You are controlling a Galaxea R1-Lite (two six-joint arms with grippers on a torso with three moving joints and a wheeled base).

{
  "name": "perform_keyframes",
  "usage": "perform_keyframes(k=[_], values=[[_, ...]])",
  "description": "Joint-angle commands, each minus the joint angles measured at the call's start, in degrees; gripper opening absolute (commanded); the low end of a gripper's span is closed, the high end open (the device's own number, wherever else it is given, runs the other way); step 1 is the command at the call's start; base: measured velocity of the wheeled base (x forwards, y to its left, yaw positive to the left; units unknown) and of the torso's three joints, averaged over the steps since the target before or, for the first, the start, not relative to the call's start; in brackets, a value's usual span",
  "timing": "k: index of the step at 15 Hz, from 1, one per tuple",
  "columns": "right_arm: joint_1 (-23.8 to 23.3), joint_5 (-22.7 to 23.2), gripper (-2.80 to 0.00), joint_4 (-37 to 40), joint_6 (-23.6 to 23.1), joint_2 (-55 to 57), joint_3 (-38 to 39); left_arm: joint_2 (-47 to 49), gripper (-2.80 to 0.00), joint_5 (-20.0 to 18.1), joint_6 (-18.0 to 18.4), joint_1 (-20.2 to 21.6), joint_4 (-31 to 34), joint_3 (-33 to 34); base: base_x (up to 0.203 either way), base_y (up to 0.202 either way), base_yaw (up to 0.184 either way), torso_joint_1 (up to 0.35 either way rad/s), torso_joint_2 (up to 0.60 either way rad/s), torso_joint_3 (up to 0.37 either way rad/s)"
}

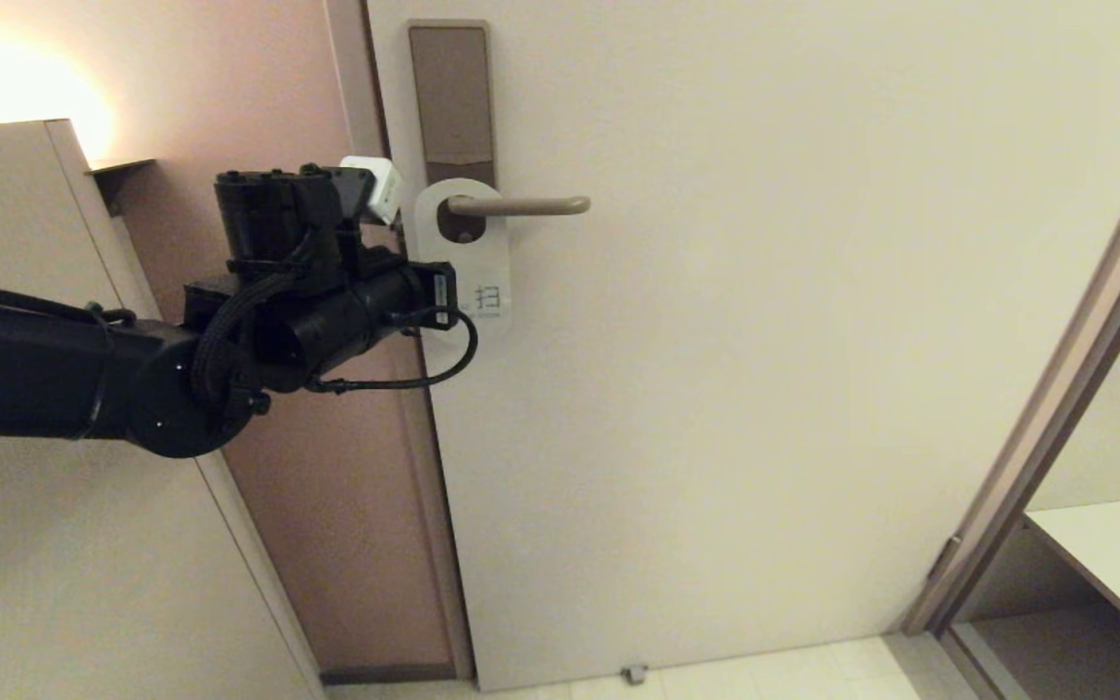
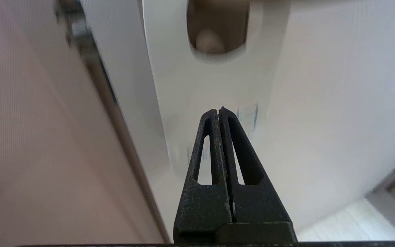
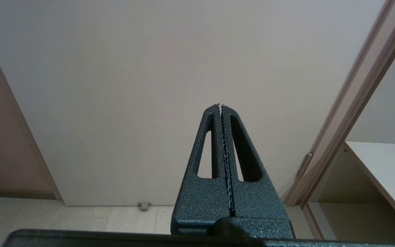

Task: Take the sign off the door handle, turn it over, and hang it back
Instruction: Hang the sign back with the other side facing out

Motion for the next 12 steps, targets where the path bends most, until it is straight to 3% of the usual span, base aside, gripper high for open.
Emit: perform_keyframes(k=[1, 12], values=[[0.0, 0.0, -2.80, 0.0, 0.0, 0.0, 0.0, -2.5, -2.80, 0.0, 0.0, 0.0, -0.3, 3.1, 0.000, 0.000, 0.000, 0.000, 0.00, 0.000], [0.0, 0.0, -2.80, 0.0, 0.0, 0.0, 0.0, -18.8, -2.80, 0.0, 0.1, -2.3, -0.3, 22.2, 0.000, 0.000, 0.000, 0.000, 0.00, 0.000]])
